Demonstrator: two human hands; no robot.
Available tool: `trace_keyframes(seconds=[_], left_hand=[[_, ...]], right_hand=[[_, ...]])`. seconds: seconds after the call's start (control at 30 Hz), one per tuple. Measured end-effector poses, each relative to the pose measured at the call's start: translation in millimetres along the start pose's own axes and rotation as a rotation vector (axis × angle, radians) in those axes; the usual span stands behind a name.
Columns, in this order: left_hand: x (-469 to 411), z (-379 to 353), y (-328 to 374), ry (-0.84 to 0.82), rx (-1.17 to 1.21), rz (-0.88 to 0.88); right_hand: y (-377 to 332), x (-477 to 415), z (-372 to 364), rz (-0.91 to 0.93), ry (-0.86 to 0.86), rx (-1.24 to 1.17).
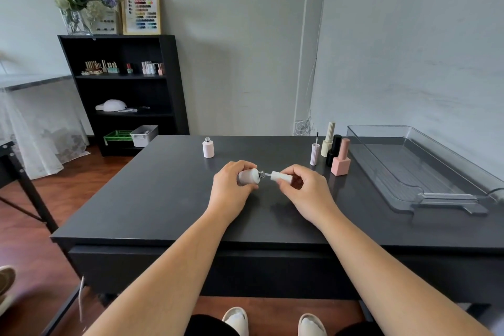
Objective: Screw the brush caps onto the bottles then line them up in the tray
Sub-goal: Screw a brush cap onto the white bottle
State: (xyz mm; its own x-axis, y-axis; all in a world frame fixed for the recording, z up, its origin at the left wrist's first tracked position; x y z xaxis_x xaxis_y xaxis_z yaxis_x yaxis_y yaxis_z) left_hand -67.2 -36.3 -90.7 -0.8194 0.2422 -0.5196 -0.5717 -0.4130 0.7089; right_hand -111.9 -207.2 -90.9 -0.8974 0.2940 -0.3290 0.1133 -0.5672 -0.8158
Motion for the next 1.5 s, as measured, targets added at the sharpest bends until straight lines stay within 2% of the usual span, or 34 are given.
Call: trace_keyframes(seconds=[0.33, 0.43, 0.57, 0.67, 0.77, 0.83, 0.97, 1.07, 1.17, 1.23, 1.37, 1.5], left_hand=[[1, -3, 4, -0.07, -0.006, -0.027], [1, -3, 5, -0.077, 0.005, -0.039], [1, -4, 7, -0.092, 0.005, -0.067], [1, -3, 7, -0.078, 0.017, -0.059], [2, -3, 6, -0.068, 0.022, -0.05], [2, -2, 6, -0.064, 0.022, -0.051], [2, -3, 6, -0.075, 0.034, -0.06], [2, -3, 5, -0.066, 0.033, -0.054], [1, -3, 4, -0.061, 0.035, -0.044], [1, -3, 4, -0.06, 0.035, -0.041], [1, -4, 4, -0.073, 0.032, -0.052], [1, -3, 4, -0.07, 0.021, -0.045]], right_hand=[[-5, 1, -5, 0.126, -0.036, 0.091], [-2, 0, -4, 0.054, -0.047, 0.1], [2, -3, -4, -0.084, -0.028, 0.225], [4, -4, -6, -0.13, -0.068, 0.118], [3, -3, -7, -0.069, -0.124, 0.026], [4, -3, -5, -0.042, -0.114, 0.054], [5, -4, -4, -0.116, -0.079, 0.166], [5, -5, -5, -0.142, -0.081, 0.104], [5, -4, -7, -0.068, -0.114, 0.05], [5, -4, -5, -0.043, -0.106, 0.07], [6, -6, -5, -0.109, -0.067, 0.157], [6, -4, -5, -0.098, -0.095, 0.024]])
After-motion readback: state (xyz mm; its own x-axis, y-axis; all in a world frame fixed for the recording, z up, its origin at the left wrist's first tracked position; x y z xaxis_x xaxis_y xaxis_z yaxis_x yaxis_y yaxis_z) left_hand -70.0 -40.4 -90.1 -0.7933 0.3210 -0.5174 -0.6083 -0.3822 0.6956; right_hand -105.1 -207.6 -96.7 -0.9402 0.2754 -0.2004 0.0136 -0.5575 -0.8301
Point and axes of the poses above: each hand's wrist, its own x-axis away from the middle knuckle, its own z-axis out of the back of the hand, y = z × x, the point moved 3 cm from there along -x, towards the middle knuckle, and after that the axes turned 10 degrees about -z, right-handed, at the moved point
